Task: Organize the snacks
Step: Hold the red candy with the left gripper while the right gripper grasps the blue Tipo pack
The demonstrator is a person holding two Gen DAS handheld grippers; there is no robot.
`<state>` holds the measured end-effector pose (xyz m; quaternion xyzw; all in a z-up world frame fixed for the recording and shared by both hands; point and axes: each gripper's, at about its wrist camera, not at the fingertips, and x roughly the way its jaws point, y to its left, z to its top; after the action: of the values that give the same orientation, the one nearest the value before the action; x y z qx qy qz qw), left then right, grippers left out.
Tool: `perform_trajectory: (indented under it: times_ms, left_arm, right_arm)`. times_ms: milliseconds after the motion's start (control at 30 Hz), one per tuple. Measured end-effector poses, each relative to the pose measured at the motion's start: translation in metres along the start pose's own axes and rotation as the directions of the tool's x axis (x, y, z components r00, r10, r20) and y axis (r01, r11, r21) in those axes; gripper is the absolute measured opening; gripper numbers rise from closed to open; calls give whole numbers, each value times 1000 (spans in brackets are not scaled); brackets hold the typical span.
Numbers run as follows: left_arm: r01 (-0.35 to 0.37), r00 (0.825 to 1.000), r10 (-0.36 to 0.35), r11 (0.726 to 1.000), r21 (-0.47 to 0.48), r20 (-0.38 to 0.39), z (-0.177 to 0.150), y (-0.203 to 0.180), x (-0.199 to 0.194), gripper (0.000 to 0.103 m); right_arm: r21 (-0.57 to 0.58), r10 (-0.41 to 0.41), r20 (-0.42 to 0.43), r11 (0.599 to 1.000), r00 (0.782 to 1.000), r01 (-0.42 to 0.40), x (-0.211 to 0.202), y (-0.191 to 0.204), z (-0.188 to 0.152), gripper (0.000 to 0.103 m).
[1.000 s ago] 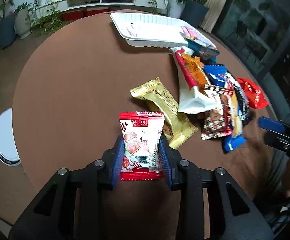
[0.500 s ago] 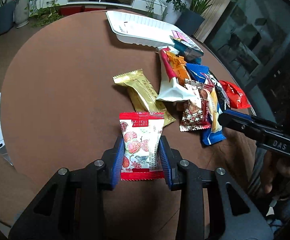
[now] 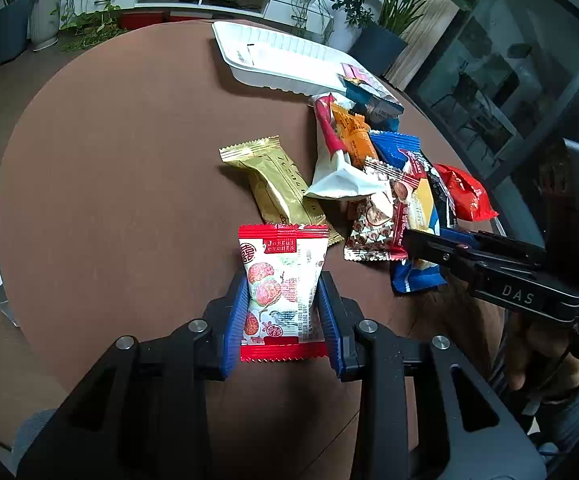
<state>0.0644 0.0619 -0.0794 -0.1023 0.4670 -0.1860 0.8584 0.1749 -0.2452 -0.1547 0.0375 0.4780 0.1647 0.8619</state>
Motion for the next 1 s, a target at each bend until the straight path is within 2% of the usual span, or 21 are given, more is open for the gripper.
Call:
perform_trajectory:
  times_ms: [233, 600, 1000]
  left_arm:
    - [4, 1000, -4, 1000, -2, 3, 0, 2, -1, 32]
    - [10, 1000, -10, 1000, -8, 8, 0, 3, -2, 32]
    - [25, 999, -25, 999, -23, 23, -1, 3, -5, 32]
  right_arm:
    - [23, 29, 10, 999, 1000, -30, -1, -4, -1, 32]
    - [94, 98, 32, 990, 995, -101, -15, -18, -8, 30]
    - [166, 237, 96, 954, 967, -250, -50, -32, -11, 29]
